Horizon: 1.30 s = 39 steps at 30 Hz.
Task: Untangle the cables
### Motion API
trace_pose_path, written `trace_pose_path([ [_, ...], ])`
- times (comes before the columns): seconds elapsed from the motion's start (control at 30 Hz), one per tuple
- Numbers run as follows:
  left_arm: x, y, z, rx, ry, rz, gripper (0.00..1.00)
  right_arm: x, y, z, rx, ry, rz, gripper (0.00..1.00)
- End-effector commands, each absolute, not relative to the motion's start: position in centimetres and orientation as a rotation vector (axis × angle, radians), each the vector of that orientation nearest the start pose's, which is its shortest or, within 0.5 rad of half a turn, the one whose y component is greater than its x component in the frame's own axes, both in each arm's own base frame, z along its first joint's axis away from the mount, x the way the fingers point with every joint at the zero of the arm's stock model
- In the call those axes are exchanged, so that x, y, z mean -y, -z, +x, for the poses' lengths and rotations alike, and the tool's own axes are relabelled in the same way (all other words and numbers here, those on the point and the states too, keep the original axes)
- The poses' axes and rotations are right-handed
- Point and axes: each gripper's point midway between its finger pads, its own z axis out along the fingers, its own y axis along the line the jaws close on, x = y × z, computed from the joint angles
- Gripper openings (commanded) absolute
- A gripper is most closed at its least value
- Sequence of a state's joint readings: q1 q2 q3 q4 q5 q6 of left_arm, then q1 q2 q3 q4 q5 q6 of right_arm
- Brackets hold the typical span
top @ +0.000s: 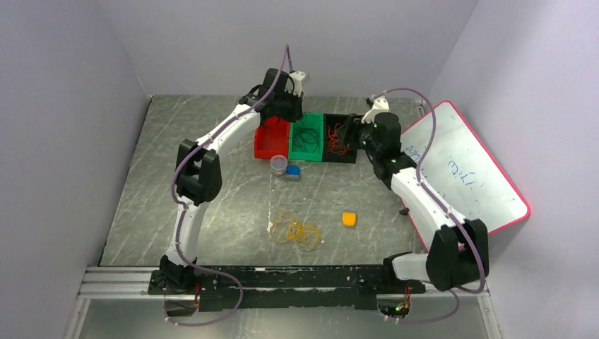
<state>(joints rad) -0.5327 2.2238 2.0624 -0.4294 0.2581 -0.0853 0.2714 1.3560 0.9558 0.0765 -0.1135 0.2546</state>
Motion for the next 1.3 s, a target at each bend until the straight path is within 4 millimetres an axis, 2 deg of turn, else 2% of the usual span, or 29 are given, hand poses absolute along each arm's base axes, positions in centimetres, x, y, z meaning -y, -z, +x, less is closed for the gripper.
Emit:
trace_pose_path([
  [0.0, 36.4, -15.6, 50.4, -2.144, 0.605, 0.668, 0.07, -12.4, -21.8, 39.0, -1.922, -0.405, -0.042, 0.57],
  [0.13, 36.9, -13.0, 50.8, -2.186, 0.590, 0.678, 0.07, -11.7, -21.9, 37.5, -1.925, -0.395, -0.030, 0.57],
  [0.23, 37.3, -11.7, 50.9, -2.202, 0.588, 0.685, 0.07, -11.4, -21.6, 36.6, -1.934, -0.391, -0.025, 0.57],
  [0.4, 38.2, -9.8, 50.6, -2.231, 0.602, 0.711, 0.07, -11.4, -19.5, 35.2, -1.981, -0.408, -0.011, 0.57],
  [0.53, 38.7, -9.0, 50.4, -2.239, 0.600, 0.725, 0.07, -11.4, -17.9, 34.1, -2.012, -0.430, 0.008, 0.56],
  [0.6, 38.8, -8.9, 50.3, -2.237, 0.599, 0.728, 0.11, -11.4, -17.4, 33.8, -2.021, -0.434, 0.013, 0.56],
  [0.67, 38.8, -9.2, 50.4, -2.232, 0.598, 0.730, 0.17, -11.3, -17.0, 33.6, -2.029, -0.433, 0.016, 0.56],
  [0.8, 38.7, -10.9, 50.3, -2.201, 0.588, 0.729, 0.36, -11.2, -16.9, 33.6, -2.032, -0.422, 0.015, 0.56],
  [1.07, 38.0, -16.9, 50.4, -2.100, 0.561, 0.685, 0.60, -11.9, -16.7, 33.8, -2.037, -0.464, -0.001, 0.56],
  [1.13, 37.8, -18.0, 50.3, -2.083, 0.559, 0.678, 0.76, -12.0, -16.6, 33.8, -2.037, -0.471, -0.002, 0.56],
  [1.27, 37.4, -19.4, 50.1, -2.067, 0.547, 0.668, 0.83, -12.0, -16.3, 33.8, -2.046, -0.467, -0.006, 0.56],
])
